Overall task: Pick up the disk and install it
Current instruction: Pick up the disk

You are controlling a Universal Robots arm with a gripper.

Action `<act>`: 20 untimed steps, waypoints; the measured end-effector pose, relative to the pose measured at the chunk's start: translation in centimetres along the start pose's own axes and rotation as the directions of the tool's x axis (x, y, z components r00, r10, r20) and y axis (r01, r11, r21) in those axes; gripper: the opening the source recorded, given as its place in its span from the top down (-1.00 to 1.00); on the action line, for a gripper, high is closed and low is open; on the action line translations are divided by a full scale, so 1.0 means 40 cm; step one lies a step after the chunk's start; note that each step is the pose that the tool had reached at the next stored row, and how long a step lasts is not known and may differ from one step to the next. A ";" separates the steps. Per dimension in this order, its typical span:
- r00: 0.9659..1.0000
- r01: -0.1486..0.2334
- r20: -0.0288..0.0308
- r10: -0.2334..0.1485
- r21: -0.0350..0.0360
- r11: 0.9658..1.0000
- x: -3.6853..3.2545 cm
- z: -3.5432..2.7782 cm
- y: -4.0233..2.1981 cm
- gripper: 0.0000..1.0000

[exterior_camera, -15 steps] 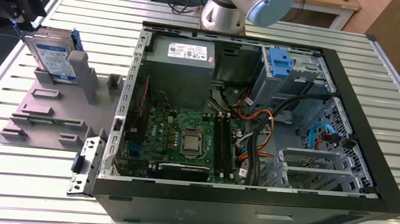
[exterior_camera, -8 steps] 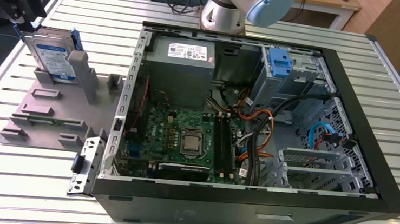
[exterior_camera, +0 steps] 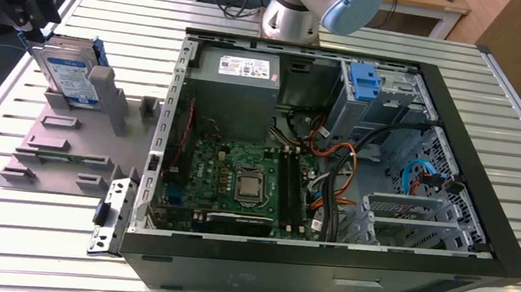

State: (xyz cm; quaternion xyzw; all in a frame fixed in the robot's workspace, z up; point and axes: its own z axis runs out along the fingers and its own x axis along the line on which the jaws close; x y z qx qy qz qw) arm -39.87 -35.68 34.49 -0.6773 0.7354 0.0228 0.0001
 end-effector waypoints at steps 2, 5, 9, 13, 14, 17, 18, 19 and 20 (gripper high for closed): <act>1.000 0.000 0.000 0.000 0.000 1.000 0.000 0.001 0.000 -0.06; 1.000 0.000 0.000 0.000 0.000 1.000 -0.001 0.003 0.002 -0.06; 1.000 0.000 0.000 0.000 0.000 1.000 -0.001 0.006 0.004 -0.06; 1.000 0.000 0.000 0.000 0.000 1.000 -0.001 0.010 0.006 -0.06; 1.000 0.000 0.000 0.000 0.000 1.000 -0.001 0.011 0.006 -0.06; 1.000 0.000 0.000 0.000 0.000 1.000 -0.002 0.013 0.007 -0.06; 1.000 0.000 0.000 0.000 0.000 1.000 -0.003 0.014 0.007 -0.06; 1.000 0.000 0.000 0.000 0.000 1.000 -0.004 0.014 0.007 -0.06; 1.000 0.000 0.000 0.000 0.000 1.000 -0.006 0.015 0.007 -0.06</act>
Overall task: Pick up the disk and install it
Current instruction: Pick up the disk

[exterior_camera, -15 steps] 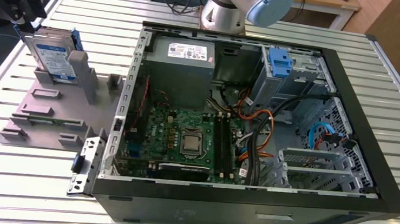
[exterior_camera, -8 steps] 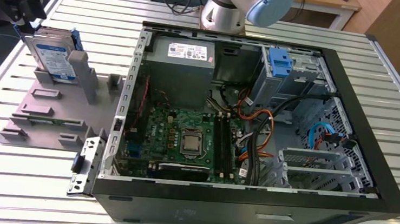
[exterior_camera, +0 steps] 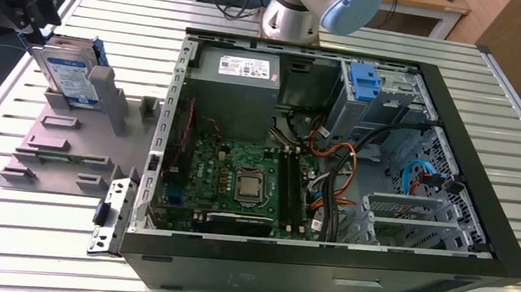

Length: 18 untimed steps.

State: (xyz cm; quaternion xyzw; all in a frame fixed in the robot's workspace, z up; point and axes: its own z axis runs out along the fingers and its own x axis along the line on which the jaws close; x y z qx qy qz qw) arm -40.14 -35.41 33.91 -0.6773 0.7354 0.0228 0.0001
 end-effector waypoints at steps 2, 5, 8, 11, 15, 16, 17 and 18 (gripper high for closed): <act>1.000 0.000 0.000 0.000 0.000 1.000 -0.003 0.001 0.000 -0.06; 1.000 0.001 0.000 -0.001 0.000 1.000 -0.007 0.004 0.003 -0.06; 1.000 0.004 0.000 -0.004 0.000 1.000 -0.011 0.007 0.006 -0.06; 1.000 0.012 0.000 -0.012 0.000 1.000 -0.014 0.011 0.012 -0.06; 1.000 0.026 -0.001 -0.026 -0.001 1.000 -0.017 0.017 0.017 -0.06; 1.000 0.030 -0.001 -0.030 -0.001 1.000 -0.018 0.018 0.018 -0.06; 0.999 0.034 -0.001 -0.034 -0.001 0.999 -0.019 0.019 0.019 -0.06; 0.999 0.037 -0.001 -0.037 -0.001 0.999 -0.021 0.021 0.019 -0.06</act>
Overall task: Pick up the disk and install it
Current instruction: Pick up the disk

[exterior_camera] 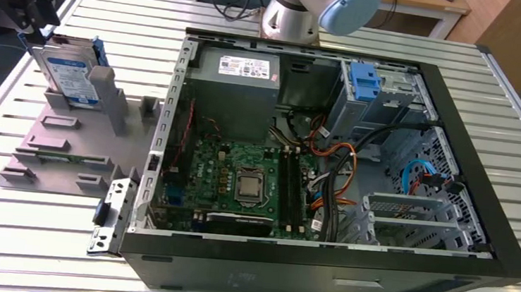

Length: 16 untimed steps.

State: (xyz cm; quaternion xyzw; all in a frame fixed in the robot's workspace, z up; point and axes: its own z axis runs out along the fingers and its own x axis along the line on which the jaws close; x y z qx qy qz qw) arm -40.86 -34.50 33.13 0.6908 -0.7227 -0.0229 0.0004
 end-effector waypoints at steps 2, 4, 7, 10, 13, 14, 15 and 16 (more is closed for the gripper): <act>1.000 0.003 0.000 -0.003 0.000 1.000 -0.004 0.003 0.000 -0.06; 1.000 0.003 0.000 -0.003 0.000 1.000 -0.008 0.007 0.001 -0.06; 1.000 0.004 0.000 -0.004 0.000 1.000 -0.011 0.013 0.005 -0.06; 1.000 0.007 0.000 -0.007 0.000 1.000 -0.011 0.018 0.009 -0.06; 1.000 0.010 0.000 -0.010 0.000 1.000 -0.012 0.023 0.010 -0.06; 1.000 0.011 0.000 -0.011 0.000 1.000 -0.012 0.024 0.010 -0.06; 1.000 0.011 0.000 -0.011 0.000 1.000 -0.012 0.025 0.010 -0.06; 1.000 0.012 0.000 -0.012 0.000 1.000 -0.012 0.027 0.010 -0.06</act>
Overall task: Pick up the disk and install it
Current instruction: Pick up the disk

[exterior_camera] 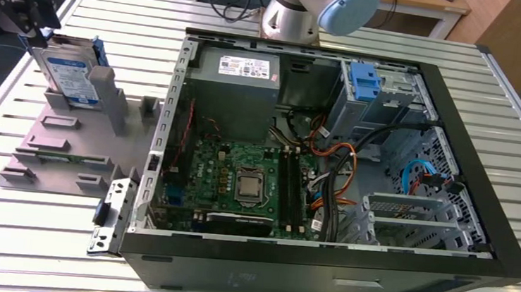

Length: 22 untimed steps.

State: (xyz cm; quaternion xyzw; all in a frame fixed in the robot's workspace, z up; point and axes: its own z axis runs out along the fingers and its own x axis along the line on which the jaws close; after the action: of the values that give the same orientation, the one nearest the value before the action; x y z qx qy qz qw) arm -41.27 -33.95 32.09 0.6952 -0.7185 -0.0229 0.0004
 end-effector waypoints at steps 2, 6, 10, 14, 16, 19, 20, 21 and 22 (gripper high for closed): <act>1.000 0.000 0.000 0.000 0.000 1.000 0.000 0.002 0.000 -0.06; 1.000 0.000 0.000 0.000 0.000 1.000 0.000 0.006 0.000 -0.06; 1.000 0.000 0.000 0.000 0.000 1.000 0.000 0.009 0.000 -0.06; 1.000 0.000 0.000 0.000 0.000 1.000 0.000 0.012 0.000 -0.06; 1.000 0.000 0.000 0.000 0.000 1.000 0.000 0.013 0.000 -0.06; 1.000 0.000 0.000 0.000 0.000 1.000 0.000 0.015 0.000 -0.06; 1.000 0.000 0.000 0.000 0.000 1.000 0.000 0.016 0.000 -0.06; 1.000 0.000 0.000 0.000 0.000 1.000 0.000 0.016 0.000 -0.06; 1.000 0.000 0.000 0.000 0.000 1.000 0.000 0.017 0.000 -0.06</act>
State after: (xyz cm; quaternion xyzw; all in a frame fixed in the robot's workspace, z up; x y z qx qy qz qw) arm -41.27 -33.94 31.41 0.6953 -0.7184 -0.0228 0.0004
